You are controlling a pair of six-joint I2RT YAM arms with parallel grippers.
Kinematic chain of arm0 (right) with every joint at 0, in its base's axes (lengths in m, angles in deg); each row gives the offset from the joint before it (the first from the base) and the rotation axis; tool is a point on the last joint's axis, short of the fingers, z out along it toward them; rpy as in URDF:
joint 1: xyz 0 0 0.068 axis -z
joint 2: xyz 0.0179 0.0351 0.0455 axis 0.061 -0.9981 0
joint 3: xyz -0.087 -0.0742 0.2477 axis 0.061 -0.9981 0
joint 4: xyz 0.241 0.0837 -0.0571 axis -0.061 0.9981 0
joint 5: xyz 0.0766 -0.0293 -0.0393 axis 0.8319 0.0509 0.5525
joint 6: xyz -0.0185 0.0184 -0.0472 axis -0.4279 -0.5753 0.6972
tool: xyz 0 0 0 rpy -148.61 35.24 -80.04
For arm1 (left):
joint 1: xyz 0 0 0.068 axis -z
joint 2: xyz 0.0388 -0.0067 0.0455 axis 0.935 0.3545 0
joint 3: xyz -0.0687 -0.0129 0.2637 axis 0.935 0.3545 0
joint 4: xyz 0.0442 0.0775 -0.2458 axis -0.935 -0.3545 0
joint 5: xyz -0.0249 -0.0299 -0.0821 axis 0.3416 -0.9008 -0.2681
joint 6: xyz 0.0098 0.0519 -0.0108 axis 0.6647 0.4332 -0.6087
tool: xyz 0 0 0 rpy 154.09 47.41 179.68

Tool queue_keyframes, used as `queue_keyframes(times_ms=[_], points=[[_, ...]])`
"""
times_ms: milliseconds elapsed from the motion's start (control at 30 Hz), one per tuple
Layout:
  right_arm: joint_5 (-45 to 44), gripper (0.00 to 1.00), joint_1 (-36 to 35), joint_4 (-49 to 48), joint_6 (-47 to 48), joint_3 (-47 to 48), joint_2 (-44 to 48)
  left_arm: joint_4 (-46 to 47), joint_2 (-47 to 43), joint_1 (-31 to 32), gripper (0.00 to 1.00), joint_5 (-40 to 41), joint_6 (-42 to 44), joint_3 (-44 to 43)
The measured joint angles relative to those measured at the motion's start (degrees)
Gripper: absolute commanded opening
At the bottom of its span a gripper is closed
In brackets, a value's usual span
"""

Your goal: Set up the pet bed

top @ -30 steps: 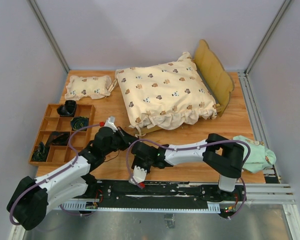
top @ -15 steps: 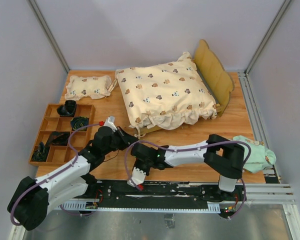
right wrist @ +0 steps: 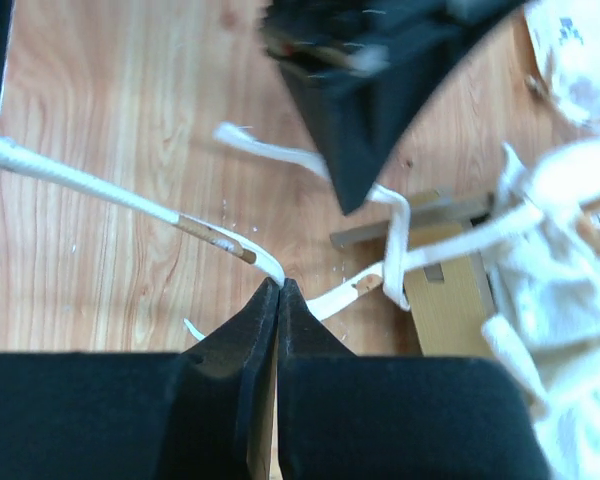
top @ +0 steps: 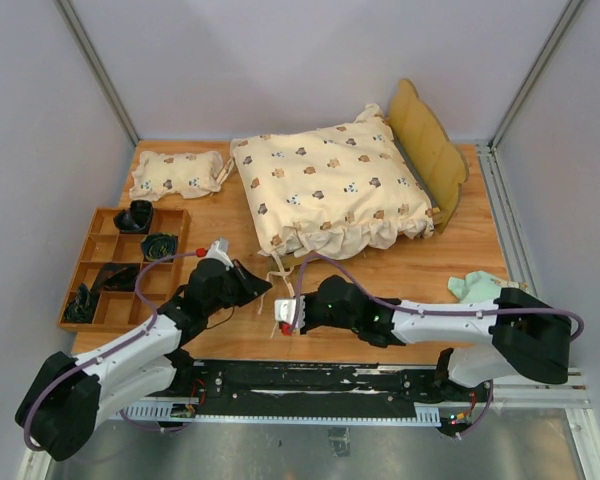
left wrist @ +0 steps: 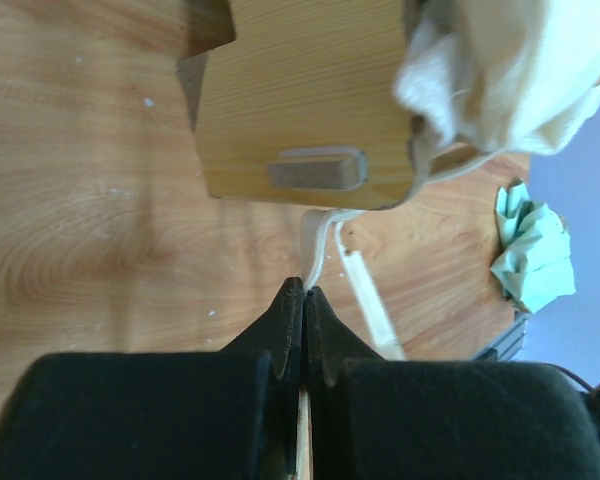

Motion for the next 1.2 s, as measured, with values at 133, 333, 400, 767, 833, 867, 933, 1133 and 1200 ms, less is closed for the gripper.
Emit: queue_keyframes(times_ms=[133, 333, 400, 767, 833, 867, 933, 1133, 1200], points=[[-5.3, 0.0, 1.6, -1.4, -13.6, -0.2, 2.3, 1.6, 1.1, -0.1, 0.0, 0.0, 0.8, 1.6], [-13.7, 0.0, 3.4, 0.9, -29.9, 2.0, 2.5, 4.7, 4.5, -0.1, 0.05, -1.0, 1.4, 4.1], [-16.5, 0.0, 4.3, 3.4, -34.5, 3.2, 2.3, 5.0, 4.7, -0.1, 0.17, -1.4, 1.7, 4.6], [-26.4, 0.0, 5.8, 13.3, -49.4, 8.3, 0.2, 1.5, -5.5, -0.2, 0.53, -1.0, 3.0, 5.2], [-27.0, 0.0, 5.8, 14.4, -50.7, 8.7, -0.5, -0.1, -7.0, -0.2, 0.56, -0.5, 4.0, 4.3], [-27.5, 0.0, 5.8, 15.2, -51.5, 9.0, -1.0, -0.9, -7.6, -0.2, 0.56, -0.2, 4.4, 3.6], [-28.1, 0.0, 5.8, 16.7, -53.0, 9.6, -2.1, -2.8, -8.6, -0.2, 0.56, 0.5, 5.4, 1.8], [-29.5, 0.0, 5.8, 19.0, -56.3, 9.7, -3.2, -0.7, -9.9, -0.2, 0.53, 1.2, 6.3, -0.3], [-29.7, 0.0, 5.8, 19.3, -57.0, 9.7, -3.2, 0.2, -9.0, -0.2, 0.56, 1.1, 6.3, -0.9]])
